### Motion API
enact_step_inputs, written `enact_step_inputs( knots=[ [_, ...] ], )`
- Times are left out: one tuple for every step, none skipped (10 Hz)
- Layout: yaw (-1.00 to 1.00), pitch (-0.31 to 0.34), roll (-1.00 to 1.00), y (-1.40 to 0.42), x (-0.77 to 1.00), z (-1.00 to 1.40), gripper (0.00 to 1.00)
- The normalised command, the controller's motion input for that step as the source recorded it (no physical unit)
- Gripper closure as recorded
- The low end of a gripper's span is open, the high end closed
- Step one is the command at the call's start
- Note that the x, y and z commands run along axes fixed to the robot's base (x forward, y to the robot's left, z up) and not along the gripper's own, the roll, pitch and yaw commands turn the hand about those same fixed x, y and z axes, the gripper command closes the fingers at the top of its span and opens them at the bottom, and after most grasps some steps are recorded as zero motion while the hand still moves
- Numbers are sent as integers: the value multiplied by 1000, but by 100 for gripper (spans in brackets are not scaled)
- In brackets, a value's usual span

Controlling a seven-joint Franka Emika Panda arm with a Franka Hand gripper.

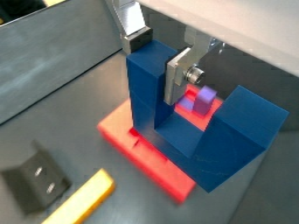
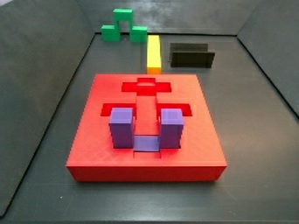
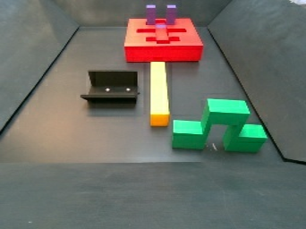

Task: Pick up the blue object. Move up. Move to above the board. Insert the blue object.
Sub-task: Move to above the board, then insert the blue object.

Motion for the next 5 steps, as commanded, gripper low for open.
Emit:
enact_step_inputs(
  knots=[
    [6, 323, 68, -1400, 832, 345, 100],
    [11, 242, 50, -759, 431, 209, 100],
    [10, 188, 46, -518, 289, 147, 100],
    [12, 67, 19, -204, 115, 78, 100],
    [0, 0, 0, 0, 0, -160, 100]
  ],
)
